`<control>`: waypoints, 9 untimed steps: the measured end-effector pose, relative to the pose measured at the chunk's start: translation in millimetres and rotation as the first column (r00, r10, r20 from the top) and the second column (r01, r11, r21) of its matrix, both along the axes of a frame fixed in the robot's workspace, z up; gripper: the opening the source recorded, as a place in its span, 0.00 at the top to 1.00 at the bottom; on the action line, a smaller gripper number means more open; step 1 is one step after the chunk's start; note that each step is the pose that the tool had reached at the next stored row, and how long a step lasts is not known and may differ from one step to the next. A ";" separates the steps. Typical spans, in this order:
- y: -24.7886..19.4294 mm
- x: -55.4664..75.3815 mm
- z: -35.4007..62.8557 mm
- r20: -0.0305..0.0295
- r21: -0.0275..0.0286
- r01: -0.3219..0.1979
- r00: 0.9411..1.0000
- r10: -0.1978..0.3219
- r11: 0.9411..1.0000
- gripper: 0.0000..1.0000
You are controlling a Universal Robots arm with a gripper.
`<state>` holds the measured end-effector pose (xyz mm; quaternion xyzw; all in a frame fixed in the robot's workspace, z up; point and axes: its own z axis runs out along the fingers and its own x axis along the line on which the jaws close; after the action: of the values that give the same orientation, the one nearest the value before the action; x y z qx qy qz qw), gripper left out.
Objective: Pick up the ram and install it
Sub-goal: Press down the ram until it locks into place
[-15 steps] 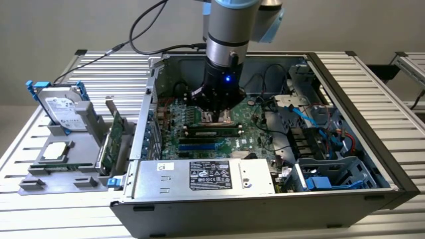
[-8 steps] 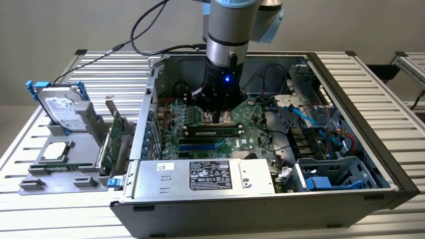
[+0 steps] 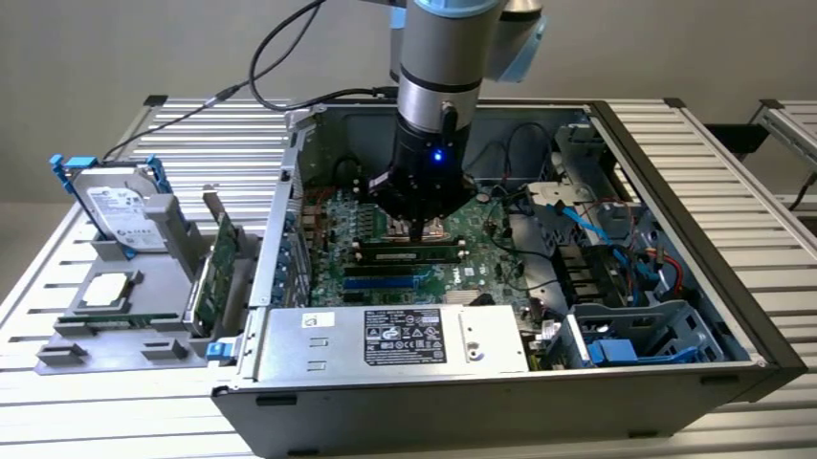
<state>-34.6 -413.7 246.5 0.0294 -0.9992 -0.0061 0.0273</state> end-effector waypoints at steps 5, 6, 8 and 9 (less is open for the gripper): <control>-8.2 0.1 4.2 0.000 0.000 0.010 1.000 -0.010 1.000 0.89; -9.9 0.1 5.2 0.000 0.000 0.012 1.000 -0.012 1.000 0.89; -13.3 0.2 7.0 0.000 0.000 0.016 1.000 -0.016 1.000 0.89; -15.0 0.2 8.0 0.000 0.000 0.018 1.000 -0.018 1.000 0.89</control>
<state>-34.5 -428.7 254.5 0.0205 -0.9994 -0.0063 0.0273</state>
